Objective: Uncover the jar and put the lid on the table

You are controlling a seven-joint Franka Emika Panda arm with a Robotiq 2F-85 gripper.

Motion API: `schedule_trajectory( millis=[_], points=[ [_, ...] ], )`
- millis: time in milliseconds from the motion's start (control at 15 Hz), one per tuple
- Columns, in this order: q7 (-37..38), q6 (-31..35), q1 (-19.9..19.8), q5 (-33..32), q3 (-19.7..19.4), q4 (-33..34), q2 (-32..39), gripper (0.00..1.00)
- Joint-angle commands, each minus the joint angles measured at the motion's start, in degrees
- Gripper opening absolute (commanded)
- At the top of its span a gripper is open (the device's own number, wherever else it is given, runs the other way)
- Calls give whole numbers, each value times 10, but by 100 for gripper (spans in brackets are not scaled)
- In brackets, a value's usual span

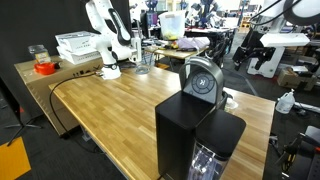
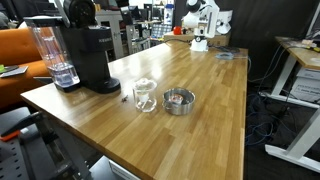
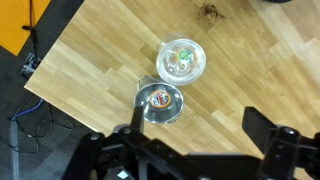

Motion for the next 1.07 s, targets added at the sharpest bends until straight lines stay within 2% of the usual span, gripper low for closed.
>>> schedule_trajectory(
  millis=[0, 133, 533, 667, 1000],
  points=[
    [7, 16, -1, -9, -6, 2, 12, 100],
    [8, 35, -3, -9, -11, 7, 31, 100],
    [10, 35, -2, -9, -11, 11, 34, 100],
    [37, 21, -12, -36, -3, 16, 32, 100],
    [35, 4, -3, -17, -13, 38, 82, 100]
  ],
)
